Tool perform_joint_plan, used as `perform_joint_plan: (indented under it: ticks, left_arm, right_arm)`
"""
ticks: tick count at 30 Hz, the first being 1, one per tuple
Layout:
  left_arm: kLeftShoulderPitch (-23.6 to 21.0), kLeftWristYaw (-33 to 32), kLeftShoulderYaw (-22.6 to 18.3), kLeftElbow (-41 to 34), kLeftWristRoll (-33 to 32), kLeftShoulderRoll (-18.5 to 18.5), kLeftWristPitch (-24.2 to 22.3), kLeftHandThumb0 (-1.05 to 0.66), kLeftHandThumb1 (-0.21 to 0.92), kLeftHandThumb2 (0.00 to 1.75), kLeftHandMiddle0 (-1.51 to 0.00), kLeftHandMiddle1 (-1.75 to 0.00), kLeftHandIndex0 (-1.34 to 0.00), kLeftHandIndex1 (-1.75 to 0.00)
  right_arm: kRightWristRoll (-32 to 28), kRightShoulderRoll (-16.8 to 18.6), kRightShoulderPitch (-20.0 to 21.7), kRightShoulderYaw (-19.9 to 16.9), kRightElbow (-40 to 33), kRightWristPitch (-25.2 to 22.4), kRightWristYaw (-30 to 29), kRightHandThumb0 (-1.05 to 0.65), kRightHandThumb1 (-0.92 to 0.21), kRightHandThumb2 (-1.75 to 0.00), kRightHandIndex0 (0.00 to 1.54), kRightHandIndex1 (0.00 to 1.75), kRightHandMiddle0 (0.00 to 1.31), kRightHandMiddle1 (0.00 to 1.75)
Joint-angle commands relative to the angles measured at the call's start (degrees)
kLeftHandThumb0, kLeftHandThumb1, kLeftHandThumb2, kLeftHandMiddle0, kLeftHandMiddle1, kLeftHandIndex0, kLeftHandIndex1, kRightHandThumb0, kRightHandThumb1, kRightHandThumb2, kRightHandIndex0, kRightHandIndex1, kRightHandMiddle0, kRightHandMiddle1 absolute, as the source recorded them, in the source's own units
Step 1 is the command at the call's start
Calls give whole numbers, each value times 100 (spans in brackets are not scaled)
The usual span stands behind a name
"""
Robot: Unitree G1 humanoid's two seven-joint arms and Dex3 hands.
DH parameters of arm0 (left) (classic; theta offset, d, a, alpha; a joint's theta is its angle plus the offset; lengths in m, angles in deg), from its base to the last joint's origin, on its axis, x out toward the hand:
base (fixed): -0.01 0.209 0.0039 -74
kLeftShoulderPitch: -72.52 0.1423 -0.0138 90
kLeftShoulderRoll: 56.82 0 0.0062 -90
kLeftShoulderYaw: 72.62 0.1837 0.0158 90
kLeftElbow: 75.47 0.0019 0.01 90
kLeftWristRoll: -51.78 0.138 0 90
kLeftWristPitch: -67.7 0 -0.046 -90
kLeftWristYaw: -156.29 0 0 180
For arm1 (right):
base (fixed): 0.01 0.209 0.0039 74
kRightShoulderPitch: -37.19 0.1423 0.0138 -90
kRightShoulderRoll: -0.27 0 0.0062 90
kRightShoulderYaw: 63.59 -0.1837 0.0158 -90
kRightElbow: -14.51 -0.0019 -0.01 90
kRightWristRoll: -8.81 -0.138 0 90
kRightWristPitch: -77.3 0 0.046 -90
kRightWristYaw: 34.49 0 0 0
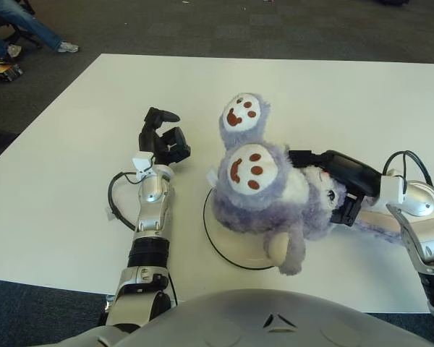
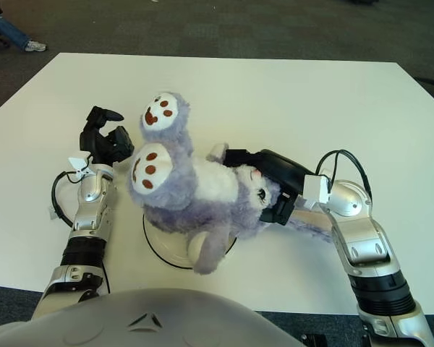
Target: Put the doll into the plate.
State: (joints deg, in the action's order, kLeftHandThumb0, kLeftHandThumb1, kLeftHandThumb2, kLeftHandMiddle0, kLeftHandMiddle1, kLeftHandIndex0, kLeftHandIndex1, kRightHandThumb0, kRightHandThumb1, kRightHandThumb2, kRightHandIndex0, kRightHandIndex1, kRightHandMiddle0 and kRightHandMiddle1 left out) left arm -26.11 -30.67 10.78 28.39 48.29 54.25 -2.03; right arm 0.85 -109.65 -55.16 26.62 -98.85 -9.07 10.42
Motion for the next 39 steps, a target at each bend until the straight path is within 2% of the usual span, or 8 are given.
perform_joint_plan:
  ticks: [1,16,20,23,26,35,38,39]
  left_arm:
    - [425,-47,47,436,36,173,96,-44,44,117,-127,-175,-52,-175]
    - [413,-150,82,460,87,265,203,-44,45,115,-128,-175,-51,-175]
    - [422,-170,96,439,100,262,181,-44,45,115,-128,-175,-51,-175]
    - [434,-170,113,407,96,269,164,-44,44,116,-128,-175,-51,-175]
    - [445,-166,123,385,90,275,170,-44,44,116,-128,-175,-51,-175]
    - [454,-150,133,382,71,271,195,-44,44,117,-128,-175,-52,-175]
    - [458,-179,139,385,102,274,228,-44,43,117,-129,-175,-52,-175]
    - [461,-190,142,379,114,274,229,-44,43,117,-129,-175,-52,-175]
  right_arm:
    - [-13,-74,78,56,-65,41,61,53,-15,-151,74,175,93,175]
    - [1,-126,175,141,-183,-232,44,53,-15,-151,74,175,89,175]
    - [38,-89,202,166,-248,-359,-23,53,-15,-151,74,175,82,175]
    - [66,-69,214,166,-298,-477,-76,17,-3,-159,82,175,78,160]
    - [165,-59,238,188,-318,-588,-163,5,0,-159,84,175,78,151]
    - [481,-60,246,228,-320,-543,-364,-1,-3,-154,82,175,75,145]
    - [588,7,248,232,-274,-418,-481,-2,-6,-151,80,175,72,145]
    - [612,34,246,230,-256,-362,-521,-1,-9,-150,76,175,70,151]
